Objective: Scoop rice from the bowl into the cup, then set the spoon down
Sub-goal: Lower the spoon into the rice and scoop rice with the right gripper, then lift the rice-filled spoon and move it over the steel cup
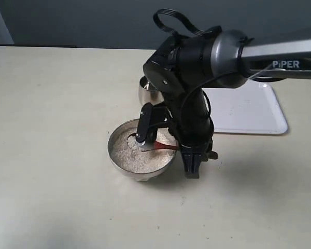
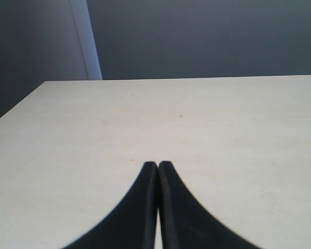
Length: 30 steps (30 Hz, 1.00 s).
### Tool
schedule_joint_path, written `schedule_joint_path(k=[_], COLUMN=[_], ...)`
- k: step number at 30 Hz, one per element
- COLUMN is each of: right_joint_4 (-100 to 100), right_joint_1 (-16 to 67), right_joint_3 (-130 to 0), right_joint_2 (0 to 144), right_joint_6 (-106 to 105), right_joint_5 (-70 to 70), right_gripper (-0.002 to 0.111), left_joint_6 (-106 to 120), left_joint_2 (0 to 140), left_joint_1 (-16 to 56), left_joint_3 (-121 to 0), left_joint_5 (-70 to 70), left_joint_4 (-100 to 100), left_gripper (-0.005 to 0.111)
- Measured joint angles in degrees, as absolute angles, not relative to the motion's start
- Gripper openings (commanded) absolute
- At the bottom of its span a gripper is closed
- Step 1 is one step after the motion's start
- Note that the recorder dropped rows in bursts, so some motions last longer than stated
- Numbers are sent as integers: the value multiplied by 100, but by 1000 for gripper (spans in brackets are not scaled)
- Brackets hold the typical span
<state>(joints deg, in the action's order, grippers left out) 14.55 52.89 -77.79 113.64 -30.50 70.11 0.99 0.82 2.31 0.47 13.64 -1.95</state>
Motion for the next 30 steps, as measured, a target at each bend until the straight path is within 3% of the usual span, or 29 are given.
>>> schedule_joint_path(k=[30], right_joint_4=[1504], right_joint_1=[4971], right_joint_3=[-8118], right_joint_2=[11293], right_joint_6=[-3312], right_joint_5=[7010], right_gripper=[0], left_joint_6=[99], left_joint_2=[82], left_joint_1=[231], left_joint_3=[47], left_joint_5=[1364], left_joint_4=[-195], left_gripper=[1])
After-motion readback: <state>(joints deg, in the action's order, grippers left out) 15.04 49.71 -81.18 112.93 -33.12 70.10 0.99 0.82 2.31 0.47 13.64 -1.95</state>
